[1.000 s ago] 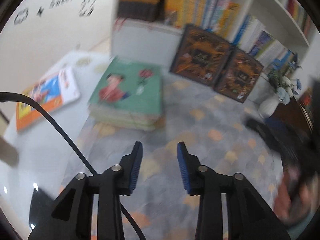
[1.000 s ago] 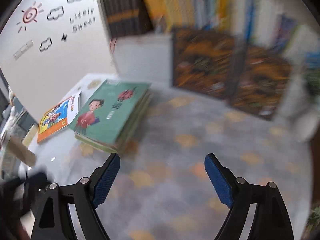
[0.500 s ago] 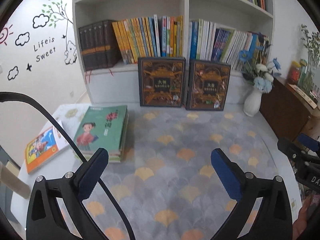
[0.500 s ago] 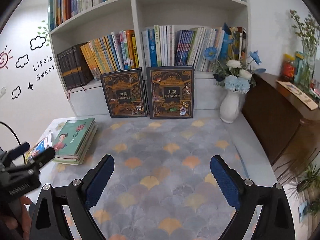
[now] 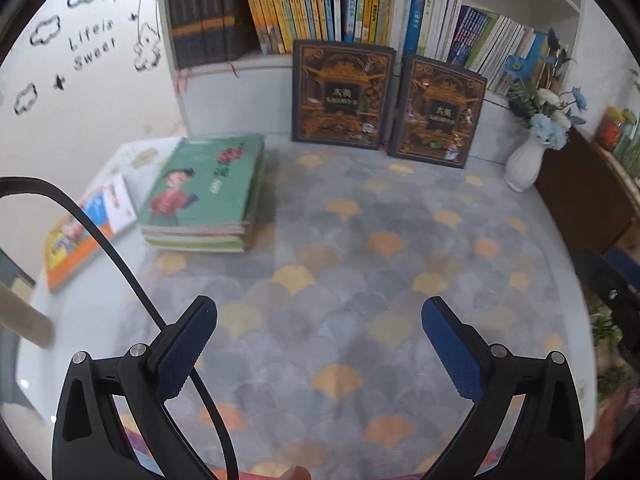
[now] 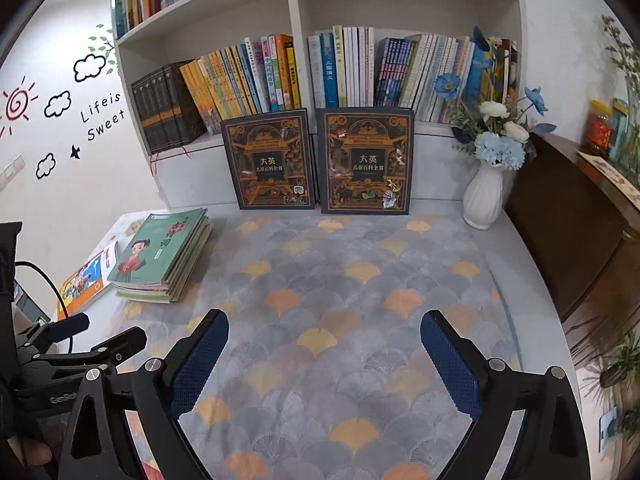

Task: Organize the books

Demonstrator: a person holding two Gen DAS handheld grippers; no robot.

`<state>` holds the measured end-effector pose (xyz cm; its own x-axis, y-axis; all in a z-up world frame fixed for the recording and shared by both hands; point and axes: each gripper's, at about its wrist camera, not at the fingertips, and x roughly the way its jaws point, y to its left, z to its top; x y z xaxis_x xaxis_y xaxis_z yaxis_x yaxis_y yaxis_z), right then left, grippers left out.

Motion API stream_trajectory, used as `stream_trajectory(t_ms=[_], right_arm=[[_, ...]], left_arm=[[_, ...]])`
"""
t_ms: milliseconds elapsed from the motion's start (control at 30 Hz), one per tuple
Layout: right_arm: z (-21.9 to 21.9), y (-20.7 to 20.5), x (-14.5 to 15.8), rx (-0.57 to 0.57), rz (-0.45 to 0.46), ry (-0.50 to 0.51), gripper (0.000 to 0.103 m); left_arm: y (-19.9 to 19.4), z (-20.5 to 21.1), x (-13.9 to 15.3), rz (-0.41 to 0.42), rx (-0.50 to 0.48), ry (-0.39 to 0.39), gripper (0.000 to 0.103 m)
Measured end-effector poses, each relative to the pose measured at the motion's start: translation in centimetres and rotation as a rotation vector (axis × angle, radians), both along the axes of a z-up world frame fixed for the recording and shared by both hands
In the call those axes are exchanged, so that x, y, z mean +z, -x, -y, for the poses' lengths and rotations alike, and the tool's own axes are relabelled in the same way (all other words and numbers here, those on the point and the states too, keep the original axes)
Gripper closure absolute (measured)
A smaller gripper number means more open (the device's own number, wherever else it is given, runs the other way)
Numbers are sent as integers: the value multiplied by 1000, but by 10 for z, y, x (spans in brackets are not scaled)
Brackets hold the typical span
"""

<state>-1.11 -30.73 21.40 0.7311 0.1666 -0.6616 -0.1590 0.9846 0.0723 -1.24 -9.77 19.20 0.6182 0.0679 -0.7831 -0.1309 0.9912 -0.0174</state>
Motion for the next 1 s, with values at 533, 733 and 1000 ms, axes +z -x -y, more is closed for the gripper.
stream_trajectory(t_ms=[533, 733, 1000], right_arm=[[3, -11, -7, 2, -58, -38, 7], [2, -14, -8, 11, -65, -36, 7], [2, -14, -9, 15, -68, -43, 7]], left_arm=[[-3, -2, 14, 61, 27, -78, 1], [-6, -6, 4, 8, 28, 2, 1], [0, -14, 18, 81, 135, -87, 1]])
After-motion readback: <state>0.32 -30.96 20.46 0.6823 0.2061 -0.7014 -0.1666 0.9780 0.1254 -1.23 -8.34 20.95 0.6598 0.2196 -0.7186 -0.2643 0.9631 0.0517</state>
